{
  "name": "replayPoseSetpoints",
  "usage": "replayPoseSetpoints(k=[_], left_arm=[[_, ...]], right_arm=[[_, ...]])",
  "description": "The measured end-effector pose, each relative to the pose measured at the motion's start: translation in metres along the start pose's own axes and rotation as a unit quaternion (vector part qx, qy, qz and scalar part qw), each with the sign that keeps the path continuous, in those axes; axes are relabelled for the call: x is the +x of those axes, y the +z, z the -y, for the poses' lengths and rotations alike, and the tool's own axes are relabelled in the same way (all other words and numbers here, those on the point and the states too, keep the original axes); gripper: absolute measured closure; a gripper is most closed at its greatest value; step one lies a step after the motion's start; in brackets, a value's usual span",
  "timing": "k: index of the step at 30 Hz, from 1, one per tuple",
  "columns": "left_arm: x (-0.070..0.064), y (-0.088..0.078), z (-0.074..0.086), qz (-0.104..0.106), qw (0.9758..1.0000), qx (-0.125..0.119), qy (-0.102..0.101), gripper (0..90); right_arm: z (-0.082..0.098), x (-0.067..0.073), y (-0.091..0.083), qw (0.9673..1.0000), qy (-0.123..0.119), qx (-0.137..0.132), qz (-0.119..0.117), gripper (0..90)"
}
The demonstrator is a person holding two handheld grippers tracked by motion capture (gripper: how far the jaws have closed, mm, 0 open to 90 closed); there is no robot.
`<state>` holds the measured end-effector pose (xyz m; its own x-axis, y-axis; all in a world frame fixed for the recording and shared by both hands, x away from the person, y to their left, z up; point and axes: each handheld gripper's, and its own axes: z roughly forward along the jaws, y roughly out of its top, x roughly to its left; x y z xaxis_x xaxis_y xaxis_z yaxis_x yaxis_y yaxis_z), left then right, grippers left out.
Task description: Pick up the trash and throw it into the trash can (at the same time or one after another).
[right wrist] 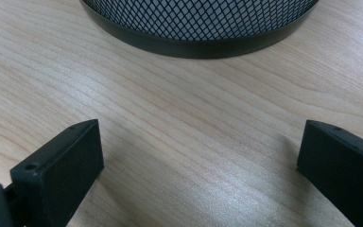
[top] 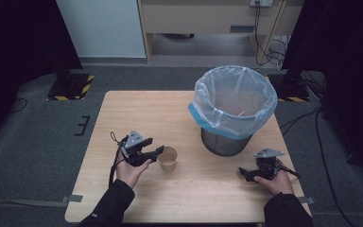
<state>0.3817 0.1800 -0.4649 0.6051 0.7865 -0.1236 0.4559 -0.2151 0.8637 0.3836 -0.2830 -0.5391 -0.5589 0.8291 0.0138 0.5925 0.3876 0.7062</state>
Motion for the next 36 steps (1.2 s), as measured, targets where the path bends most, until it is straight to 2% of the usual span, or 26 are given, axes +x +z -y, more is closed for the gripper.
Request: replayPoseSetpoints(k=[8, 13, 20, 25, 29, 36], left_arm=[[-0.001, 0.017, 0.011, 0.018, 0.999, 0.041, -0.004, 49.6], [-0.003, 0.02, 0.013, 0.018, 0.998, 0.061, 0.0, 61.3], [-0.001, 0.019, 0.013, 0.014, 0.9972, 0.074, -0.002, 79.0], [-0.003, 0.016, 0.01, 0.022, 0.9973, 0.07, -0.004, 81.9], [-0.006, 0.01, 0.004, 0.025, 0.9981, 0.057, 0.001, 82.2], [-0.009, -0.007, -0.009, 0.03, 0.9994, 0.02, 0.002, 82.2]], right_arm=[[0.0, 0.0, 0.0, 1.0, -0.001, 0.0, -0.001, 1.3], [0.0, 0.0, 0.0, 1.0, -0.001, 0.0, -0.001, 1.3], [0.0, 0.0, 0.0, 1.0, 0.0, 0.0, 0.0, 1.3], [0.0, 0.0, 0.0, 1.0, 0.0, 0.0, -0.001, 1.3], [0.0, 0.0, 0.0, 1.0, -0.001, 0.0, -0.001, 1.2], [0.0, 0.0, 0.0, 1.0, -0.001, 0.0, -0.001, 1.2]])
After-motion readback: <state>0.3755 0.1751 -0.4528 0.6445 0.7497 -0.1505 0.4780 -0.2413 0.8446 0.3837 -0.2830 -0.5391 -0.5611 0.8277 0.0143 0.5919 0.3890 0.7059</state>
